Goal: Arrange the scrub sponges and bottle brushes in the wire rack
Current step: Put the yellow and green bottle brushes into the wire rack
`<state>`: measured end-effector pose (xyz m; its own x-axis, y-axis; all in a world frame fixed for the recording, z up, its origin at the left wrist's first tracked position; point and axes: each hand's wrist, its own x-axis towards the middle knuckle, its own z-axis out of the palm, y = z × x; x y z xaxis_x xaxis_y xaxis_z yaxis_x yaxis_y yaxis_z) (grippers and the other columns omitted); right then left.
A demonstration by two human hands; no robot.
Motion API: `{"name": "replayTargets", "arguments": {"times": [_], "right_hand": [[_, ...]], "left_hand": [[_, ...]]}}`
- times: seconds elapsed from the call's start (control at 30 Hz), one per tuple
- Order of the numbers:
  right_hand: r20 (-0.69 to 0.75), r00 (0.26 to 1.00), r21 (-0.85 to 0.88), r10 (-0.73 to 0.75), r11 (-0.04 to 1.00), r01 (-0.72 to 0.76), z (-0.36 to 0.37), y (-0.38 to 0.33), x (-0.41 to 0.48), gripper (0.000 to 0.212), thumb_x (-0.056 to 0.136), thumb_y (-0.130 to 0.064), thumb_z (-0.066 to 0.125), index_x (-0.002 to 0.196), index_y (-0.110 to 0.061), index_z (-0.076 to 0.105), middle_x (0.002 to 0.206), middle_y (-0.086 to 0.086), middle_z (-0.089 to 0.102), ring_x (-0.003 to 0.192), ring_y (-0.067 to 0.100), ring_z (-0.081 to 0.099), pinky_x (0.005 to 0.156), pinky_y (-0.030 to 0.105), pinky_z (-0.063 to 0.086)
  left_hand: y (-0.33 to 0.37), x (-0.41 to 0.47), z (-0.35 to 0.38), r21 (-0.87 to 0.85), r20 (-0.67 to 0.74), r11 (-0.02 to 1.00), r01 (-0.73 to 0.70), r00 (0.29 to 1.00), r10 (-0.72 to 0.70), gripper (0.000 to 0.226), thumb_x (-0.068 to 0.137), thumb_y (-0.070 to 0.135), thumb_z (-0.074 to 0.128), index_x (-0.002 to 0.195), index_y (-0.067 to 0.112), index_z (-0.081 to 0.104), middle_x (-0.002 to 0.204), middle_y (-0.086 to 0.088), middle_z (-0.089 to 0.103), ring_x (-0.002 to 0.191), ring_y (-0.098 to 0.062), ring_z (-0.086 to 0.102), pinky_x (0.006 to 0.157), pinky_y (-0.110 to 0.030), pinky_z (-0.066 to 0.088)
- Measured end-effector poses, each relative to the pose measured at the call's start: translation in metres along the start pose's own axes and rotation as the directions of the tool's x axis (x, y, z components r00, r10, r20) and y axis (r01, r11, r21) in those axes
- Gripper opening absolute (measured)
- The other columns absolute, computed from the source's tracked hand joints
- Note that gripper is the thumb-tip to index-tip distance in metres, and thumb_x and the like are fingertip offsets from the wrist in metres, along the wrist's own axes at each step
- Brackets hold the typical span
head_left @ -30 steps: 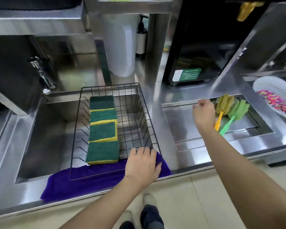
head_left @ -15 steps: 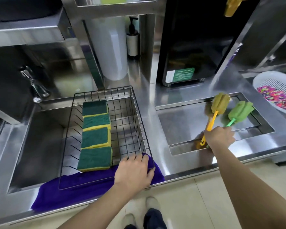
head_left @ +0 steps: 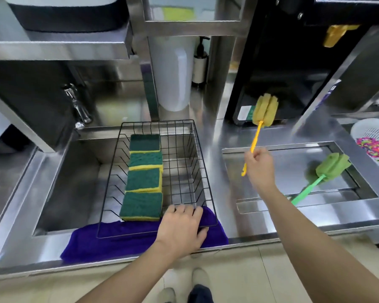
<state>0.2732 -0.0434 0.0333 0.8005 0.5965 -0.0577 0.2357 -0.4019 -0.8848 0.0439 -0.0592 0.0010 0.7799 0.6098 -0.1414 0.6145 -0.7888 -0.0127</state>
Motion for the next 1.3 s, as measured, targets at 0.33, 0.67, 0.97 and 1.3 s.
{"name": "replayTargets", "arguments": {"times": [0.33,0.67,0.97,1.3], "right_hand": [[0.426,0.891,-0.286,-0.158,0.911,0.298,0.106,-0.044,-0.064,0.023,0.092,-0.021,0.045,0.073,-0.009,0.042,0.067,0.004,0.051,0.076,0.028,0.052,0.064,0.032,0.036],[0.654,0.744,-0.586,0.141,0.716,0.379,0.151,-0.012,-0.089,0.035,0.096,-0.027,0.038,0.117,-0.001,0.048,0.123,0.022,0.06,0.11,0.037,0.058,0.083,0.04,0.046],[0.724,0.655,-0.612,0.217,0.639,0.465,0.147,-0.008,-0.082,0.039,0.096,-0.036,0.039,0.106,-0.004,0.06,0.112,0.016,0.065,0.1,0.031,0.062,0.08,0.038,0.047],[0.516,0.85,-0.353,-0.1,0.88,0.318,0.081,-0.048,-0.047,0.023,0.095,-0.022,0.046,0.099,-0.007,0.063,0.087,0.01,0.066,0.088,0.027,0.062,0.072,0.03,0.045]], "left_hand": [[-0.041,-0.032,0.018,-0.063,-0.202,0.998,0.028,0.978,-0.04,0.034,0.078,0.046,0.042,0.078,0.016,0.059,0.071,-0.001,0.062,0.066,-0.022,0.055,0.057,-0.031,0.042],[-0.045,-0.037,0.031,-0.06,-0.373,0.998,0.013,0.927,-0.034,0.027,0.079,0.04,0.049,0.083,0.016,0.058,0.072,-0.001,0.06,0.066,-0.021,0.054,0.059,-0.031,0.044],[-0.045,-0.035,0.031,-0.078,-0.33,0.997,-0.015,0.944,-0.012,0.027,0.08,0.041,0.049,0.082,0.016,0.059,0.071,0.0,0.06,0.064,-0.02,0.053,0.056,-0.031,0.042],[-0.005,-0.007,0.004,-0.102,-0.171,0.995,-0.015,0.985,-0.003,0.042,0.077,0.046,0.041,0.095,0.015,0.063,0.082,-0.003,0.062,0.07,-0.022,0.058,0.061,-0.036,0.048]]}}
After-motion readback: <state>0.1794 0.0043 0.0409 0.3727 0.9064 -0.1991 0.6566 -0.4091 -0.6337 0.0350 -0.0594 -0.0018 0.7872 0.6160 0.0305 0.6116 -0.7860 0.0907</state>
